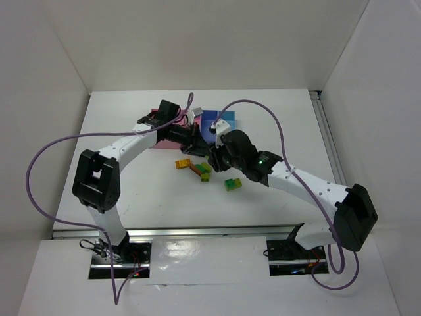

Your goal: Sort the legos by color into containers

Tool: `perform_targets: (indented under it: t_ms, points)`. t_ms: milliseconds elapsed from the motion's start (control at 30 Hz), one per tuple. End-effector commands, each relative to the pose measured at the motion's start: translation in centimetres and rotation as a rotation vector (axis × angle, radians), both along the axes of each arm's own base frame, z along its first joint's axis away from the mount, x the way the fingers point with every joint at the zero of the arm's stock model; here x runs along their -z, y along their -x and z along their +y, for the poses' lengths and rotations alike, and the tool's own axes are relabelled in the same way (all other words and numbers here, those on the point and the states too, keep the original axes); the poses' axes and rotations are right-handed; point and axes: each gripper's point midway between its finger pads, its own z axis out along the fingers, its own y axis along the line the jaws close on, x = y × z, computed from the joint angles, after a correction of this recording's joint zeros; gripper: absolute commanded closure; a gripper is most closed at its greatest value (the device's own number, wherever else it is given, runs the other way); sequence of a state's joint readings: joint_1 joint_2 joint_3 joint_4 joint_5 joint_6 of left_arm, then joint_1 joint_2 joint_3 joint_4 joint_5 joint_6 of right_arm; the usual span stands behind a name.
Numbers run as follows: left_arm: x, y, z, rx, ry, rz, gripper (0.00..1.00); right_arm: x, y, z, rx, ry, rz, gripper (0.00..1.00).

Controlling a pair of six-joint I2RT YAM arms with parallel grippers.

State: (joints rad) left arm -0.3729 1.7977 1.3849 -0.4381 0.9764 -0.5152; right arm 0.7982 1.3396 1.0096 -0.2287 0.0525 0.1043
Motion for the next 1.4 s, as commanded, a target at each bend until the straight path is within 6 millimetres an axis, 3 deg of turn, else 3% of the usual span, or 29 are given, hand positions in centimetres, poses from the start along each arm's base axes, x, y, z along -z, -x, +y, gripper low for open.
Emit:
perform_targets:
  t_ms: [0, 367, 500, 533, 600, 700, 733, 800, 867, 900, 967, 1033, 1067, 1133, 1167, 1200, 1233, 1300, 1367]
  points:
    - [0.1, -4.2, 2.4, -0.196, -0.195, -0.147, 1.0, -3.0, -1.8, -0.5, 0.137, -0.051, -0.025, 0.87]
    - [-0.8, -6.3, 4.3, -0.303, -0.332, -0.221, 1.0, -2.6, -1.8, -0.5, 0.142, -0.043, -0.008, 0.87]
    - [0.0, -7.2, 4.3, -0.299, -0.362, -0.218, 1.0, -2.6, -1.9, -1.1, 0.168, -0.035, -0.022, 0.86]
    - [0.3, -7.6, 4.7, -0.317, -0.365, -0.197, 1.0, -2.6, -2.2, -2.1, 0.198, -0.023, -0.027, 0.86]
    - [-0.5, -8.9, 4.9, -0.359, -0.382, -0.231, 1.0, -2.7, -2.3, -2.7, 0.227, -0.009, -0.039, 0.86]
    - [-0.2, -11.5, 7.0, -0.515, -0.553, -0.243, 1.0, -3.2, -3.7, -5.6, 0.423, -0.036, -0.054, 0.86]
    - [0.2, -12.9, 8.8, -0.603, -0.683, -0.288, 1.0, -3.2, -3.9, -6.1, 0.483, -0.08, -0.062, 0.86]
    - [1.4, -13.9, 8.8, -0.622, -0.769, -0.296, 1.0, -4.0, -4.7, -7.3, 0.53, -0.148, -0.089, 0.83]
    - [1.2, -15.0, 8.9, -0.646, -0.809, -0.333, 1.0, -4.4, -5.8, -8.2, 0.571, -0.182, -0.105, 0.81]
    - [1.4, -15.3, 8.8, -0.646, -0.81, -0.332, 1.0, -3.6, -6.5, -7.9, 0.573, -0.166, -0.088, 0.81]
    - [2.1, -16.1, 9.0, -0.657, -0.839, -0.331, 1.0, -4.2, -7.8, -7.8, 0.584, -0.16, -0.075, 0.81]
    - [2.0, -16.8, 9.1, -0.665, -0.854, -0.35, 1.0, -3.2, -9.2, -7.7, 0.592, -0.126, -0.055, 0.81]
    - [1.6, -17.2, 9.2, -0.678, -0.858, -0.36, 1.0, -3.9, -9.9, -7.4, 0.581, -0.133, -0.062, 0.81]
    - [2.2, -17.8, 9.2, -0.672, -0.874, -0.369, 1.0, -2.9, -11.1, -7.5, 0.583, -0.124, -0.034, 0.81]
    - [1.6, -18.4, 9.3, -0.686, -0.878, -0.38, 1.0, -3.5, -11.9, -7.3, 0.583, -0.143, -0.043, 0.81]
    - [2.0, -18.6, 9.4, -0.681, -0.896, -0.383, 1.0, -3.4, -12.6, -7.3, 0.587, -0.148, -0.042, 0.81]
    - [3.1, -18.8, 9.3, -0.668, -0.914, -0.365, 1.0, -2.0, -13.5, -7.5, 0.593, -0.131, -0.015, 0.81]
    - [3.2, -19.7, 9.4, -0.668, -0.908, -0.37, 1.0, -2.5, -14.9, -6.9, 0.598, -0.15, -0.016, 0.81]
    - [4.8, -19.9, 10.0, -0.661, -0.932, -0.342, 1.0, -0.9, -16.5, -7.3, 0.61, -0.134, 0.016, 0.81]
